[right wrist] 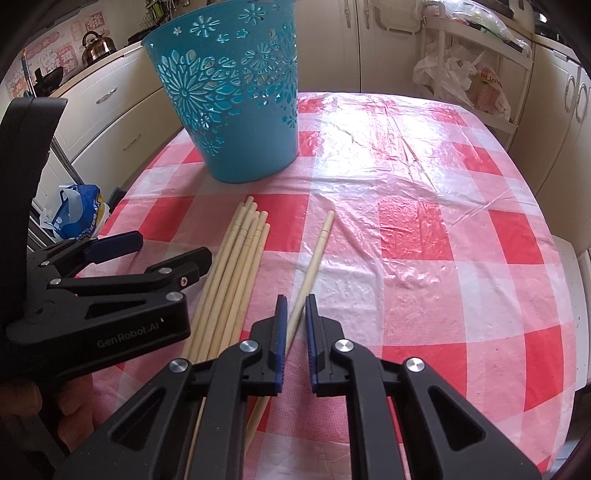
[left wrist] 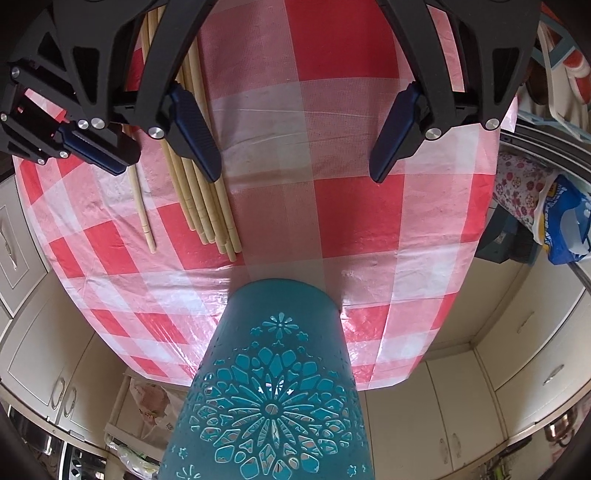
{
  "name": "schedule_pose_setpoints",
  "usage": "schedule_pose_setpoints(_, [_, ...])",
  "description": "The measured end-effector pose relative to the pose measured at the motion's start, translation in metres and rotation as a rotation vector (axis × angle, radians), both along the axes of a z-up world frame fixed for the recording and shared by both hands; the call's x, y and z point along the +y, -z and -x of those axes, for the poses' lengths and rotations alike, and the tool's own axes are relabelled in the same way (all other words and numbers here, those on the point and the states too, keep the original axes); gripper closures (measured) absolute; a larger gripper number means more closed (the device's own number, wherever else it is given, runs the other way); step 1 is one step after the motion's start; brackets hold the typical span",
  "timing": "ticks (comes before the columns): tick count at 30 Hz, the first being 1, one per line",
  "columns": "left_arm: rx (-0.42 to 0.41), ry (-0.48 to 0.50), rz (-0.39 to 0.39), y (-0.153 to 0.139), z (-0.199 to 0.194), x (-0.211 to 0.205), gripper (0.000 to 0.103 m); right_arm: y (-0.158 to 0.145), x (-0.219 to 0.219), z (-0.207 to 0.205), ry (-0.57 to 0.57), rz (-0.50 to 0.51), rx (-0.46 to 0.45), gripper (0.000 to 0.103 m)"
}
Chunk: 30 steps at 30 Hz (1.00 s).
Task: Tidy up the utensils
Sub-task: 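Lower the left tool onto one wooden stick and close it while the right tool grasps another stick, then lift both held sticks over the teal bin and open both tools to drop them in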
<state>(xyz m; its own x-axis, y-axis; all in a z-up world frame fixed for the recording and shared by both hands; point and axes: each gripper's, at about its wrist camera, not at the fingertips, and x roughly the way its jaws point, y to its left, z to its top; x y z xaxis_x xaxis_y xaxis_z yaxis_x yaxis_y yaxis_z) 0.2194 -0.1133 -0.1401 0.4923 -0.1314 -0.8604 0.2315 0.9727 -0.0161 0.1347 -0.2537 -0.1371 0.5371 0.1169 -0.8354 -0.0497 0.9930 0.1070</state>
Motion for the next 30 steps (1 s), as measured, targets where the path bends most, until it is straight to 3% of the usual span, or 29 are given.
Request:
schedule_pose_setpoints(9, [-0.014,0.022,0.013,0.0,0.003,-0.003,0.024,0.0,0.001,-0.001,-0.004,0.016,-0.001,0.092])
schedule_pose_setpoints(13, [-0.026,0.036,-0.039,0.004,0.004,-0.009,0.024,0.0,0.002,-0.001,-0.005,0.016,0.0,0.092])
schedule_pose_setpoints(18, [-0.029,0.044,-0.041,0.003,0.002,-0.01,0.026,0.0,0.005,-0.001,-0.015,0.042,-0.005,0.092])
schedule_pose_setpoints(20, [-0.044,0.066,-0.036,0.001,0.003,-0.01,0.038,0.001,0.01,-0.001,-0.029,0.072,-0.011,0.092])
schedule_pose_setpoints(22, [-0.049,0.096,-0.027,-0.001,0.003,-0.011,0.069,0.001,0.011,0.0,-0.038,0.087,-0.015,0.093])
schedule_pose_setpoints(25, [-0.027,0.129,0.0,-0.004,0.0,-0.004,0.095,0.001,0.005,0.0,-0.03,0.051,-0.011,0.096])
schedule_pose_setpoints(30, [0.061,0.117,0.122,-0.011,-0.009,0.027,0.098,0.002,-0.022,-0.003,0.025,-0.168,0.019,0.097])
